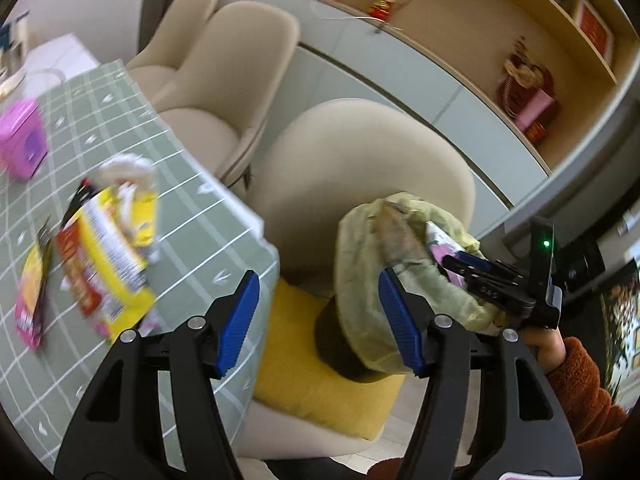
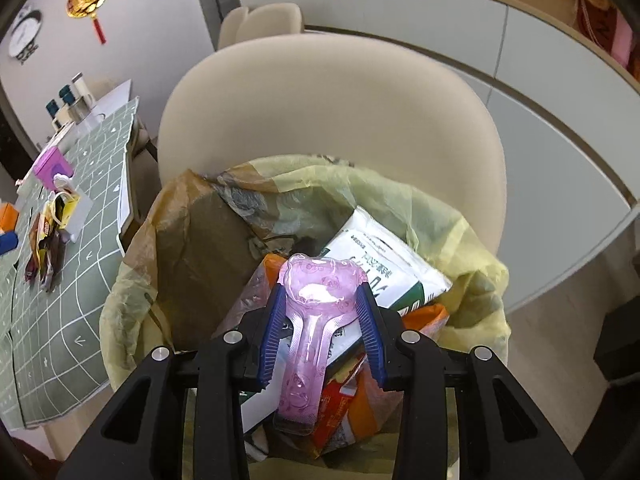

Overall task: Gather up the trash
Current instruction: 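Lower both items into the bin and open both grippers, then grasp the pink translucent bag with the left gripper while the right grasps the yellow-striped packet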

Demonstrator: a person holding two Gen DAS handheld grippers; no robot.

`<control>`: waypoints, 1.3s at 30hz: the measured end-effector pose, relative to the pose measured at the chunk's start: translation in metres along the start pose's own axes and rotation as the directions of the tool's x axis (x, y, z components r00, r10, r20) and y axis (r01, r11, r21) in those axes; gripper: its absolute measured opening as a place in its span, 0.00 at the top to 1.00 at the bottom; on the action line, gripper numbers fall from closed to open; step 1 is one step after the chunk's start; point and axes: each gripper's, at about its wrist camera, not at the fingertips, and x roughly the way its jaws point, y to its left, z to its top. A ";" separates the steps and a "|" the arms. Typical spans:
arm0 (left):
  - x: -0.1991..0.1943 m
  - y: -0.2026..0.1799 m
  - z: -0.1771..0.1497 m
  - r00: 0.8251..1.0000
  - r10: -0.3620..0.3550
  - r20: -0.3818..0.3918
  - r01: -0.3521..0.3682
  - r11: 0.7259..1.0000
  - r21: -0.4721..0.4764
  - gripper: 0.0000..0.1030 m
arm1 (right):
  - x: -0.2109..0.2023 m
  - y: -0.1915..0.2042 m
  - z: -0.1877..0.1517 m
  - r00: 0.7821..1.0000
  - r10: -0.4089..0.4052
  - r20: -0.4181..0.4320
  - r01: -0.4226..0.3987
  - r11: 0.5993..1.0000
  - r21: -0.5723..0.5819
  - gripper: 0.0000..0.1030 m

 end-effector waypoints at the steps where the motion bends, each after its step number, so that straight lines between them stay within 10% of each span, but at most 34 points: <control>1: -0.003 0.005 -0.002 1.000 0.004 0.000 -0.004 1.000 -0.009 0.43 | -0.001 0.001 -0.001 1.000 0.002 0.003 -0.002 1.000 0.012 0.66; 7: -0.031 0.036 -0.010 0.999 0.035 0.030 -0.035 0.999 -0.009 0.39 | -0.034 0.017 -0.011 0.993 -0.020 0.119 0.014 0.999 0.043 0.45; 25: -0.109 0.215 -0.054 0.959 0.257 0.117 -0.227 0.948 -0.222 0.39 | -0.120 0.145 -0.037 0.954 0.108 0.279 -0.113 0.994 0.004 0.31; 39: -0.080 0.214 -0.037 0.988 0.106 0.115 -0.094 0.990 -0.106 0.39 | -0.103 0.235 -0.071 0.985 0.088 0.149 -0.068 0.989 -0.133 0.31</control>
